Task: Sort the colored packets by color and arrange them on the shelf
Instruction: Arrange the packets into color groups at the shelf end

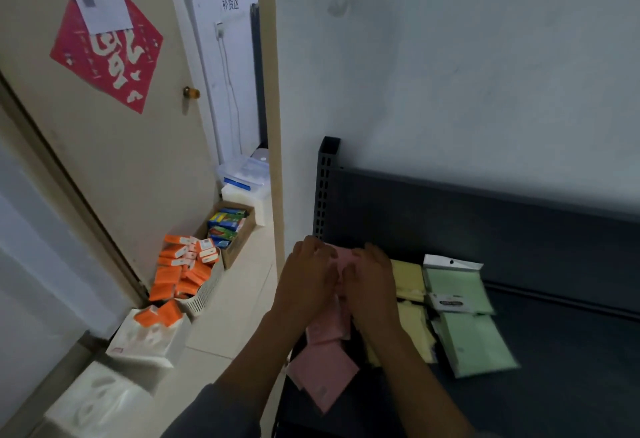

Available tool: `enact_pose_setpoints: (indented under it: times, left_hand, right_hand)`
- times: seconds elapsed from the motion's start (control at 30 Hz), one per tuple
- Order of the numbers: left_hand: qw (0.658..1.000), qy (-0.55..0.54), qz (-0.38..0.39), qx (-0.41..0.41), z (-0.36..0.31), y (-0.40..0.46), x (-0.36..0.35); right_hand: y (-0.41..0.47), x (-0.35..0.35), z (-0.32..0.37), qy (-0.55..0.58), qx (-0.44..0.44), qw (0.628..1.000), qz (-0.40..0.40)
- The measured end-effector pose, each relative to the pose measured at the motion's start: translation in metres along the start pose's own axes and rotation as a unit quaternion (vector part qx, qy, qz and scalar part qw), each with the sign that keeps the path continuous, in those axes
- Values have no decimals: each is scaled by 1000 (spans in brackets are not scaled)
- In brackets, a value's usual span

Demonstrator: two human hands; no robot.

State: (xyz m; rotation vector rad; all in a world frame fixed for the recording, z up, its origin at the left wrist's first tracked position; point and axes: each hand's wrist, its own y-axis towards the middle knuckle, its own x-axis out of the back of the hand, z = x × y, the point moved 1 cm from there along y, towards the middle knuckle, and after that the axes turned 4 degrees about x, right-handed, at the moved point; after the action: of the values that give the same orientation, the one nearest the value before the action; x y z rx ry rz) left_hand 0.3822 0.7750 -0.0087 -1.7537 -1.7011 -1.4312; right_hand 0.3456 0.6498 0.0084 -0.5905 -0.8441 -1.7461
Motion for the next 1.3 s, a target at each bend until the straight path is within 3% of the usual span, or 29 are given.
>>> enact_pose_setpoints:
  times: [0.2, 0.3, 0.43, 0.7, 0.93, 1.3]
  left_hand:
    - [994, -92, -5, -67, -24, 2, -6]
    - [992, -85, 33, -92, -37, 4, -22]
    - [984, -166, 55, -41, -58, -4, -42]
    - [966, -228, 62, -106, -111, -9, -40]
    - [959, -209, 103, -160, -149, -14, -66]
    - [948, -188, 128, -224, -279, -58, -109]
  right_hand:
    - [-17, 19, -4, 103, -31, 992, -68]
    - [-28, 25, -16, 83, -69, 990, -94]
    - [-47, 36, -23, 56, -109, 984, -132]
    - [-74, 70, -42, 48, -127, 970, -202]
    - [-106, 107, -88, 18, -124, 956, -264]
    - [-173, 188, -171, -7, -181, 930, -319]
